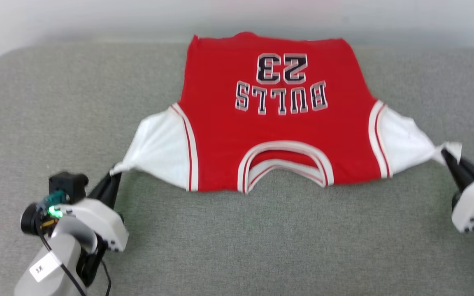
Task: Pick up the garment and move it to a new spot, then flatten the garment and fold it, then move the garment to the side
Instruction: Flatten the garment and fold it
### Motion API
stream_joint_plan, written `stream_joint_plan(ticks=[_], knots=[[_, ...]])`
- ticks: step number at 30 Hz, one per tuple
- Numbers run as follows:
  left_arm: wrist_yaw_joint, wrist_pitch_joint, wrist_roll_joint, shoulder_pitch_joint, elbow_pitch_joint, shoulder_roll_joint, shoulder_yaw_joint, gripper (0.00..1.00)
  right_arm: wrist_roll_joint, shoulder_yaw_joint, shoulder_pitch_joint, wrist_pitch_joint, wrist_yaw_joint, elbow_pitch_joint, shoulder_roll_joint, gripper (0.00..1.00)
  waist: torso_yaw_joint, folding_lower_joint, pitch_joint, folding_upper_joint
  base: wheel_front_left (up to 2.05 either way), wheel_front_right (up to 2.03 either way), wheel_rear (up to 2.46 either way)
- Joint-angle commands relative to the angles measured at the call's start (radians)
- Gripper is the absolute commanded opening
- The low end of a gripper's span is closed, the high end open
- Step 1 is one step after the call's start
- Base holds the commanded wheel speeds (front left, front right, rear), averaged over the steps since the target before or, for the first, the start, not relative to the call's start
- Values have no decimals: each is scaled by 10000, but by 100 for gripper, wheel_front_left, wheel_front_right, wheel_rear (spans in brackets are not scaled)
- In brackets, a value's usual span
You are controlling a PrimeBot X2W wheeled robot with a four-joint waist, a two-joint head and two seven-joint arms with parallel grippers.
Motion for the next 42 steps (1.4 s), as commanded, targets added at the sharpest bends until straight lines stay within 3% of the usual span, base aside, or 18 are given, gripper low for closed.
stream_joint_plan(ticks=[1, 11, 22, 31, 40, 41, 42], knots=[[-7, 61, 28, 263, 85, 135, -63, 0, 50, 142, 346, 86, -21, -74, -303, 0, 70, 4, -365, 0, 0, 0, 0], [-35, 622, -198, 1141, -37, 602, -465, 0, 823, 666, 1309, 1018, -21, -586, -1182, 0, 174, 4, -1187, 0, 0, 0, 0], [-61, 2382, -1153, 3131, -2285, 1901, -1252, 0, 2156, 744, 2912, 2648, -21, -1982, -2123, 0, 3, 4, -1852, 0, 0, 0, 0], [414, 3215, -1507, 4699, -4401, 2493, -1346, 0, 2684, 103, 4554, 3408, -21, -2597, -2392, 0, 57, 4, -1936, 0, 0, 0, 0], [732, 3518, -1659, 4853, -5749, 2609, -1263, 0, 2442, -643, 4879, 3766, -21, -3034, -2205, 0, 66, 4, -1671, 0, 0, 0, 0], [764, 3547, -1675, 4816, -5895, 2600, -1263, 0, 2319, -815, 4816, 3736, -21, -3031, -2194, 100, 78, 4, -1607, 0, 0, 0, 0], [764, 3597, -1700, 4776, -6036, 2587, -1278, 0, 2432, -872, 4858, 4073, -21, -2956, -2099, 100, 98, 4, -1533, 0, 0, 0, 0]])
